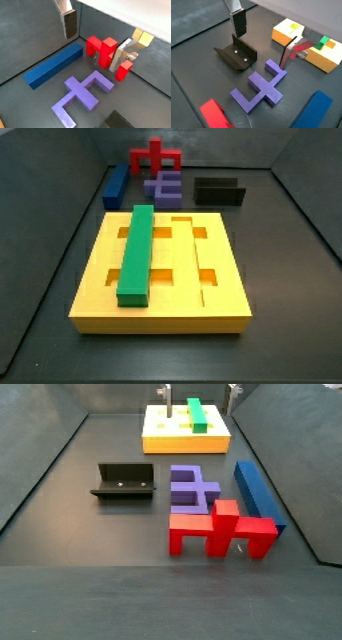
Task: Pick up the blue object. Move up. Move to above the board. Insert the blue object.
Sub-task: Pick up the blue object.
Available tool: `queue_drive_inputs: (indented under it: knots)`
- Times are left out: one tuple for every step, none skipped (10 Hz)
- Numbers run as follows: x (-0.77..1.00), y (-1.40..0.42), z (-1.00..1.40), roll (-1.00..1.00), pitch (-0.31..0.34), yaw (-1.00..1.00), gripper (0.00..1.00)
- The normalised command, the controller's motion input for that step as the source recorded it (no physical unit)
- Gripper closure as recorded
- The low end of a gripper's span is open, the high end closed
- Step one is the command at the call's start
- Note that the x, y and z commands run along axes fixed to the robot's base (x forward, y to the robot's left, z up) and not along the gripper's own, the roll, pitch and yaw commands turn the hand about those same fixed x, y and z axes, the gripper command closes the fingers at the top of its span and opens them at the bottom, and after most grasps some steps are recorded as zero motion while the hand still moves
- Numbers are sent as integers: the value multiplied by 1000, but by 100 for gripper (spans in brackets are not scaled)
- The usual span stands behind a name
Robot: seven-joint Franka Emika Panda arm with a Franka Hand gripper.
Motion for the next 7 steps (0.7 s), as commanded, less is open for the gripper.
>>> queue_drive_inputs:
  knots:
    - [0, 0, -151, -7, -10, 0, 0]
    - [-494, -549, -797, 0, -193, 220, 0]
    - [-466, -631, -700, 63, -74, 314, 0]
    - [-640, -491, -826, 66, -117, 314, 0]
    - [-737, -57, -829, 19, -186, 243, 0]
    - [-766, 200, -754, 0, -281, 77, 0]
    - [-677, 514, -706, 23, -250, -49, 0]
